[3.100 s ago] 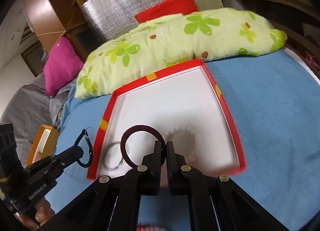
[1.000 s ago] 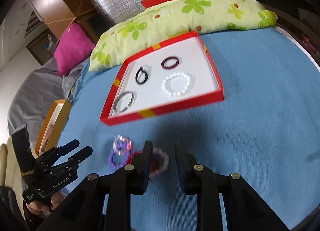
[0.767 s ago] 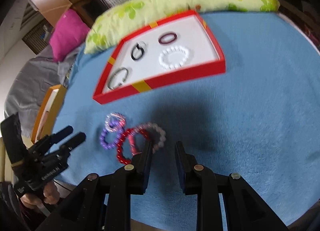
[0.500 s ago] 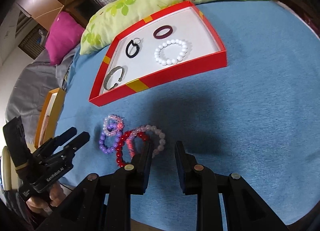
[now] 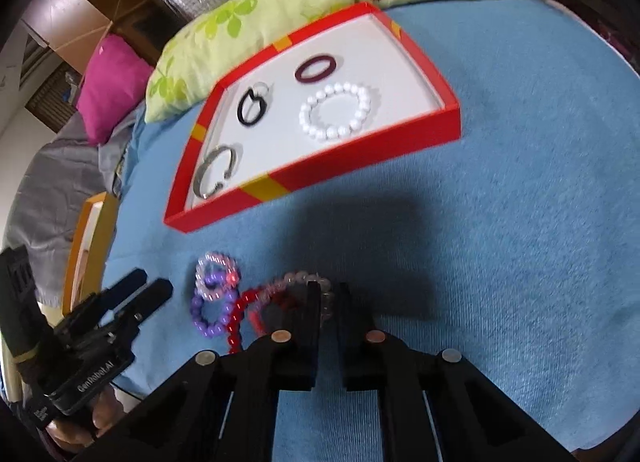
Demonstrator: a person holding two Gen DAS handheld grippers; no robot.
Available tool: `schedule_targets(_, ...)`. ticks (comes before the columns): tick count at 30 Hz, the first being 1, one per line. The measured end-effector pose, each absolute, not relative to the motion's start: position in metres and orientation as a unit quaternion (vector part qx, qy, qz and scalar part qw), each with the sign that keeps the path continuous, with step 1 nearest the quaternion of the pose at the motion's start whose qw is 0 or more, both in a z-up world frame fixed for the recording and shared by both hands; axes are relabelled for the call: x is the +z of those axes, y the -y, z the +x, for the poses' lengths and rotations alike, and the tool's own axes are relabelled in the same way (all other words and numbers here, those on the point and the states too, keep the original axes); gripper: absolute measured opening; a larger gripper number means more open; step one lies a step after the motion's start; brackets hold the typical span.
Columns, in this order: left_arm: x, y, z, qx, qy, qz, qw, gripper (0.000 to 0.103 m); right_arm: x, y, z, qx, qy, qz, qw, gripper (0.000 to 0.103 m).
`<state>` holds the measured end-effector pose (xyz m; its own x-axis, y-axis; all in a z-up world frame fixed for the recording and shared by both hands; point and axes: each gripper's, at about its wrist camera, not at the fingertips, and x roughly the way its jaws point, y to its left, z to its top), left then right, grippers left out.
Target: Organize jewelry
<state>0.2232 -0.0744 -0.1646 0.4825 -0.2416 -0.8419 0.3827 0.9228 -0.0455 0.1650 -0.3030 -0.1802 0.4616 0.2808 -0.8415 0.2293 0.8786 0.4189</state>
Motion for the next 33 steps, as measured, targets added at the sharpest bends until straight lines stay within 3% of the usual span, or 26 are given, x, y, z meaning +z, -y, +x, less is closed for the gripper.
schedule_targets(8, -0.174, 0.078, 0.238, -0.205, -0.5, 0.041, 0.84, 0.059, -0.161, 0.33, 0.162, -0.043, -0.475, 0.246, 0.844, 0.008)
schedule_targets(13, -0.185, 0.083, 0.252, -0.22, -0.526, 0.005, 0.822, 0.046, -0.167, 0.334, 0.168, -0.044, -0.486, 0.252, 0.835, 0.008)
schedule_targets(15, -0.188, 0.088, 0.255, -0.228, -0.531, 0.0, 0.816, 0.037, -0.168, 0.333, 0.169, -0.041, -0.49, 0.251, 0.834, 0.008)
schedule_targets(19, -0.192, 0.099, 0.256, -0.242, -0.531, 0.006, 0.812, 0.029, -0.171, 0.331, 0.17, -0.036, -0.495, 0.254, 0.83, 0.008)
schedule_targets(21, -0.192, 0.103, 0.255, -0.247, -0.529, 0.01, 0.812, 0.013, -0.173, 0.331, 0.171, -0.036, -0.498, 0.253, 0.829, 0.008)
schedule_targets(33, -0.164, 0.092, 0.249, -0.271, -0.473, -0.011, 0.839, 0.008, -0.177, 0.335, 0.172, -0.04, -0.51, 0.265, 0.817, 0.009)
